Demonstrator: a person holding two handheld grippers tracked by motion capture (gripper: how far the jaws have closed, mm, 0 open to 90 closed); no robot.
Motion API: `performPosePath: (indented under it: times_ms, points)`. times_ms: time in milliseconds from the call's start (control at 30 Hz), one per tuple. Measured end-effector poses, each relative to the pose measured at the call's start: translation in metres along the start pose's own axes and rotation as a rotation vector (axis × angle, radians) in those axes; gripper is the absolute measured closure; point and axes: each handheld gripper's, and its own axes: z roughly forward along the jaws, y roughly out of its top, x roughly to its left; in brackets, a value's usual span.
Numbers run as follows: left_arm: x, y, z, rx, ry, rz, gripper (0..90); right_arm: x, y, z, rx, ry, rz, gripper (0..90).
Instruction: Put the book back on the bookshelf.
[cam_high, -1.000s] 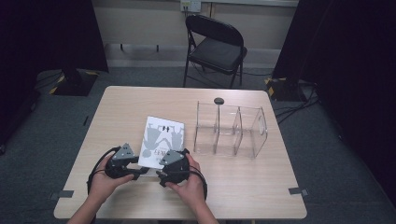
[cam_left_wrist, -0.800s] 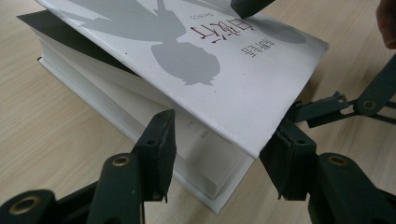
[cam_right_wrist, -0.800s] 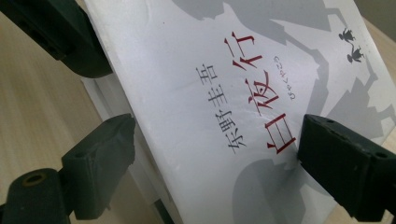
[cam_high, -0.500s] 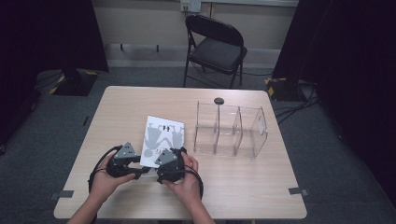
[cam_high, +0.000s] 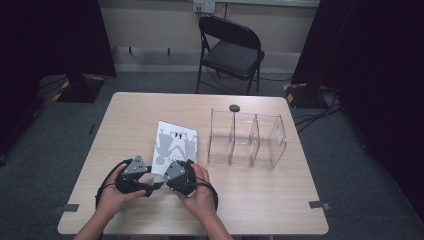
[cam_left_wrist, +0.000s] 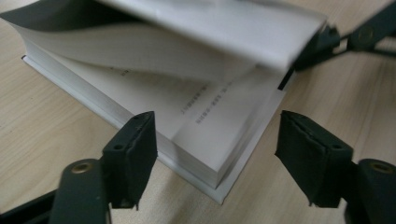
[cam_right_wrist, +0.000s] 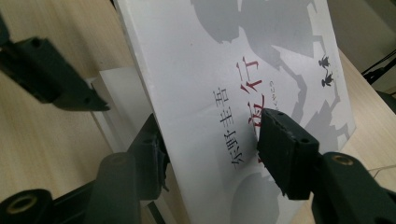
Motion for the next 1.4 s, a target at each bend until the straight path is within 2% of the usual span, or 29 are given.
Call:
performPosePath:
  times_ms: [67, 133, 300, 367, 433, 567, 667, 767, 833, 867, 933, 967, 1000, 1133, 1233, 1300, 1400]
  points:
    - [0.001, -0.003, 0.001, 0.02, 0.006, 0.011, 25.1, -0.004, 0.0, -0.002, -0.005, -0.006, 0.008, 48.6]
    - [0.002, -0.006, 0.001, 0.01, -0.002, 0.005, 25.1, -0.006, 0.002, -0.004, 0.0, -0.006, 0.008, 50.6]
    - [0.002, -0.007, 0.003, 0.007, -0.003, 0.023, 23.9, -0.011, 0.006, -0.006, 0.018, -0.012, -0.005, 54.5]
    - [0.001, -0.008, 0.005, 0.007, -0.021, 0.031, 23.3, -0.012, 0.007, -0.008, 0.024, -0.011, 0.006, 55.7]
    - [0.001, -0.009, 0.006, 0.004, -0.017, 0.048, 22.9, -0.014, 0.008, -0.011, 0.022, -0.013, 0.011, 57.0]
    - [0.001, -0.011, 0.006, -0.008, -0.03, 0.043, 21.2, -0.02, 0.009, -0.015, 0.028, 0.0, 0.028, 58.2]
    - [0.001, -0.012, 0.006, -0.007, -0.034, 0.057, 20.8, -0.023, 0.012, -0.017, 0.044, 0.003, 0.043, 59.1]
    - [0.0, -0.013, 0.004, -0.01, -0.035, 0.051, 20.8, -0.028, 0.014, -0.021, 0.05, 0.004, 0.065, 60.3]
    - [0.0, -0.012, 0.004, -0.006, -0.026, 0.064, 20.8, -0.031, 0.017, -0.023, 0.063, 0.005, 0.067, 61.2]
    - [-0.002, -0.012, 0.004, -0.006, -0.028, 0.054, 20.8, -0.032, 0.018, -0.023, 0.064, 0.003, 0.067, 61.6]
    - [-0.002, -0.013, 0.004, -0.001, -0.028, 0.067, 20.8, -0.036, 0.021, -0.026, 0.071, 0.002, 0.08, 62.5]
    - [-0.002, -0.014, 0.005, -0.004, -0.03, 0.055, 20.8, -0.038, 0.022, -0.028, 0.076, 0.001, 0.087, 62.8]
    - [-0.002, -0.014, 0.005, 0.001, -0.023, 0.065, 20.8, -0.04, 0.023, -0.029, 0.079, 0.0, 0.089, 63.2]
    - [-0.001, -0.015, 0.003, -0.014, -0.018, 0.054, 20.5, -0.046, 0.028, -0.035, 0.1, -0.006, 0.09, 64.8]
    - [0.0, -0.015, 0.001, -0.02, -0.013, 0.064, 20.3, -0.049, 0.03, -0.039, 0.105, -0.002, 0.095, 65.4]
    - [0.001, -0.017, 0.001, -0.014, -0.005, 0.077, 20.2, -0.051, 0.031, -0.041, 0.107, 0.002, 0.095, 65.7]
    - [0.001, -0.021, 0.004, 0.01, -0.005, 0.075, 20.0, -0.053, 0.033, -0.045, 0.126, 0.004, 0.113, 66.2]
